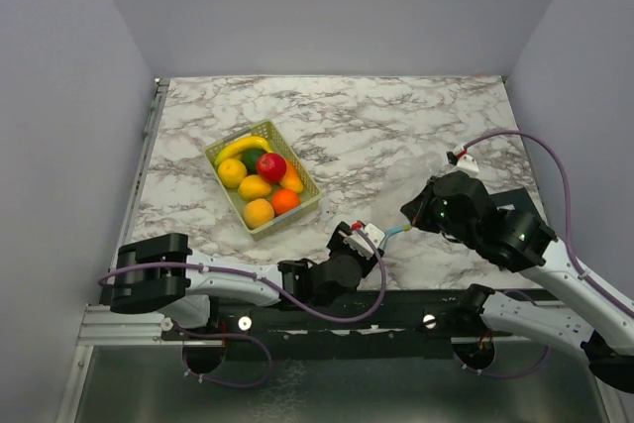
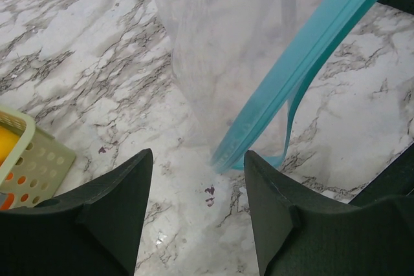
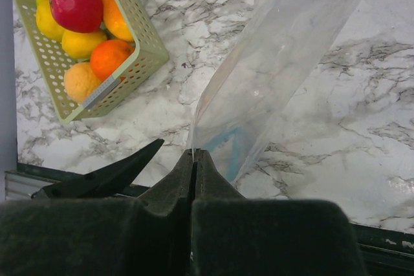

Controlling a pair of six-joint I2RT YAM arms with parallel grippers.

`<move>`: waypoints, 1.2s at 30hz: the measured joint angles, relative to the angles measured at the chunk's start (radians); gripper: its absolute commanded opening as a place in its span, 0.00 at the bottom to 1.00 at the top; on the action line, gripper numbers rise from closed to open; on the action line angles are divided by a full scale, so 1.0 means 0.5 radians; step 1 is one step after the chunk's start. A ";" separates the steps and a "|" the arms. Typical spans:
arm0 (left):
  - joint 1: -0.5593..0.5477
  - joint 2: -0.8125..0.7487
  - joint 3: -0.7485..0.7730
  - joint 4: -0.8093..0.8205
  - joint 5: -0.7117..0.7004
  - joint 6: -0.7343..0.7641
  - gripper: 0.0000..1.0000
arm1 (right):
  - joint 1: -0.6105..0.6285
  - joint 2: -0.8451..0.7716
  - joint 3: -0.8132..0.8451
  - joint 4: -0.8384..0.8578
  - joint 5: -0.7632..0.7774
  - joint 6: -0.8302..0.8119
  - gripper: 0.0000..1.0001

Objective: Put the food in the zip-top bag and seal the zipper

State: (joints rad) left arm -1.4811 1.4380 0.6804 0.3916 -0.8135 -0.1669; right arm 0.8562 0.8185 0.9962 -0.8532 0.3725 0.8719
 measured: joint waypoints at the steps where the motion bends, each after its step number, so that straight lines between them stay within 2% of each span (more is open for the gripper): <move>1: 0.005 0.008 0.001 0.016 0.001 0.002 0.58 | 0.000 -0.002 -0.002 0.000 -0.002 0.000 0.01; 8: 0.040 0.067 0.062 0.110 0.002 0.033 0.52 | 0.000 -0.003 -0.014 0.014 -0.009 0.001 0.00; 11: 0.040 0.105 0.112 0.134 0.002 0.053 0.44 | 0.000 -0.011 -0.024 0.016 -0.010 0.001 0.01; 14: 0.041 0.124 0.138 0.157 0.003 0.075 0.28 | 0.000 -0.022 -0.036 0.015 -0.010 0.002 0.01; 16: 0.041 0.128 0.143 0.160 0.004 0.087 0.06 | 0.000 -0.028 -0.036 0.016 -0.010 0.002 0.01; 17: 0.041 0.128 0.143 0.162 0.005 0.094 0.00 | 0.000 -0.031 -0.036 0.015 -0.009 0.002 0.01; 24: 0.041 0.125 0.136 0.195 0.005 0.096 0.00 | 0.000 -0.070 -0.036 0.011 -0.008 0.017 0.01; 31: 0.041 0.063 0.097 0.176 0.006 0.076 0.00 | 0.001 -0.075 -0.036 0.012 -0.007 0.034 0.31; 36: 0.043 0.004 0.097 0.091 0.005 0.047 0.00 | 0.001 -0.090 -0.034 0.010 -0.008 0.032 0.46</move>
State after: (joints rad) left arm -1.4597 1.4399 0.7288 0.4370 -0.8108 -0.1432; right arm 0.8566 0.7734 0.9794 -0.8482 0.3687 0.8879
